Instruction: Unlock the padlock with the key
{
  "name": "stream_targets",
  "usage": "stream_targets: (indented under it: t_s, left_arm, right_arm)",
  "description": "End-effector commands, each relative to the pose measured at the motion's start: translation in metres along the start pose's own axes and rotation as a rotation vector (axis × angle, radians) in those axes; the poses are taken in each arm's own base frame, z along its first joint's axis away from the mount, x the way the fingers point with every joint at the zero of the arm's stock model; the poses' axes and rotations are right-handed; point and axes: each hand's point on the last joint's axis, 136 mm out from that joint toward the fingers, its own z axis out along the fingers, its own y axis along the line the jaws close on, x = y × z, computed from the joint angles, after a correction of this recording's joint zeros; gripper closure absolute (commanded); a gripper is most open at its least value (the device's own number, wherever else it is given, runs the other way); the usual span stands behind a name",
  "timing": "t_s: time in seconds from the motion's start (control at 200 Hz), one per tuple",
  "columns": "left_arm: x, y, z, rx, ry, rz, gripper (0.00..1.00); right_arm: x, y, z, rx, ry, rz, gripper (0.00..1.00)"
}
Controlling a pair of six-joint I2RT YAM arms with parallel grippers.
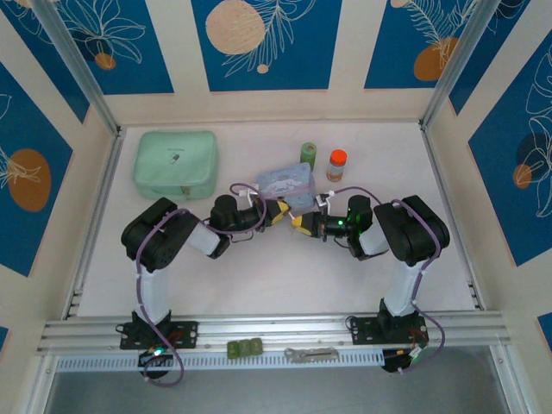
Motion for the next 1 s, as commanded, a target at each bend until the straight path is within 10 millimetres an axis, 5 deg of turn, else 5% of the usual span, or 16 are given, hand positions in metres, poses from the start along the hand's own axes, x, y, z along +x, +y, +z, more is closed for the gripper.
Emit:
stream_targets:
  t_s: [0.0, 0.485, 0.995]
  left_arm:
    - [0.024, -0.019, 0.006, 0.076, 0.081, 0.058, 1.00]
    - [0.026, -0.013, 0.006, 0.065, 0.081, 0.071, 1.00]
    - [0.060, -0.037, 0.002, 0.143, 0.196, 0.112, 1.00]
  right_arm:
    - [0.003, 0.009, 0.003, -0.034, 0.038, -0.028, 1.00]
    - [0.008, 0.015, 0.005, -0.047, 0.063, -0.033, 1.00]
    - [-0.027, -0.012, 0.004, 0.042, -0.066, 0.111, 1.00]
